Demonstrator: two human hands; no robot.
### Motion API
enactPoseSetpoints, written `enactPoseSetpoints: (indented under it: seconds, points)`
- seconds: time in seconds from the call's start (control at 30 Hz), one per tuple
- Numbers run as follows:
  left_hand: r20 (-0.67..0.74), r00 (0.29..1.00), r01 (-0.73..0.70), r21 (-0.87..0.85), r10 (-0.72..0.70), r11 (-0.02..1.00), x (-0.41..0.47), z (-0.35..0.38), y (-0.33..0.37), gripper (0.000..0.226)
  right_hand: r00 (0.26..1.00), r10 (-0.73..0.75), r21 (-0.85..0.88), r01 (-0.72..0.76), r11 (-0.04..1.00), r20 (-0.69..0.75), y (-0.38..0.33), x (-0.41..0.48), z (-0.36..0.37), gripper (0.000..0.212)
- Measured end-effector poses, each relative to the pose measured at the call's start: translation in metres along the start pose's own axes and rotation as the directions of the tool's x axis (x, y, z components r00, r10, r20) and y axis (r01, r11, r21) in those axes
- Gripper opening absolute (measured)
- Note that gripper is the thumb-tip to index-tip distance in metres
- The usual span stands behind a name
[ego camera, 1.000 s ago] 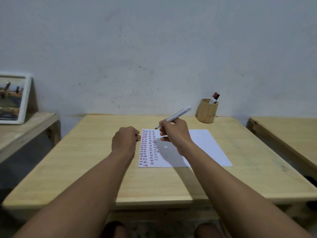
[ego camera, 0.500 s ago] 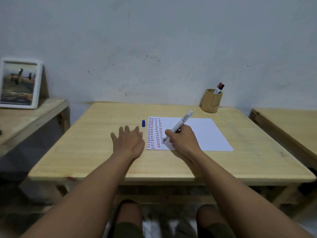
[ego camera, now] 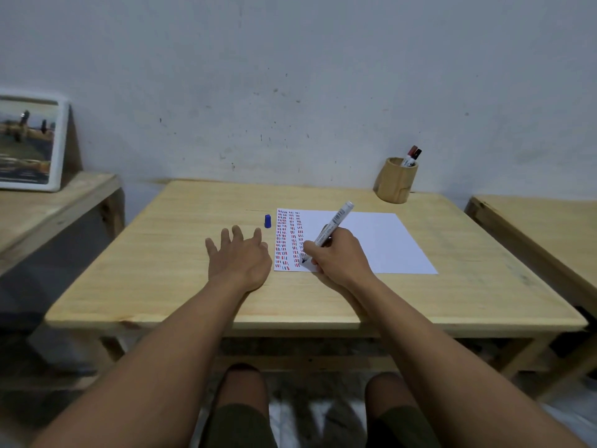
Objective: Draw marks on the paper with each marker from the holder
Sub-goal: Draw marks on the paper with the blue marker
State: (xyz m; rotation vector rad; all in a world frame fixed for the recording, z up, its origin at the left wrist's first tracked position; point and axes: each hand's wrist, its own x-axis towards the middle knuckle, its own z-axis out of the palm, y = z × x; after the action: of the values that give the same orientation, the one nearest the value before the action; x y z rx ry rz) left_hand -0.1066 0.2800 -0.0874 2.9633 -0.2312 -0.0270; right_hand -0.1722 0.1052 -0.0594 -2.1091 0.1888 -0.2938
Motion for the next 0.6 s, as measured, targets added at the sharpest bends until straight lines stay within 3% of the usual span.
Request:
enactPoseSetpoints:
  seconds: [0.4, 0.6]
  points:
    - [-0.004, 1.000, 0.002, -0.049, -0.002, 0.999, -0.003, -0.002, 0.001, 0.056, 1.000, 0.012, -0.014, -0.012, 1.000, 0.023, 0.003, 0.003, 0.000, 0.015]
    - [-0.232, 0.968, 0.018, -0.307, -0.093, 0.952, 0.004, -0.012, 0.006, 0.047, 0.995, 0.068, 0.128, -0.058, 0.990, -0.068, 0.005, 0.013, -0.003, 0.019]
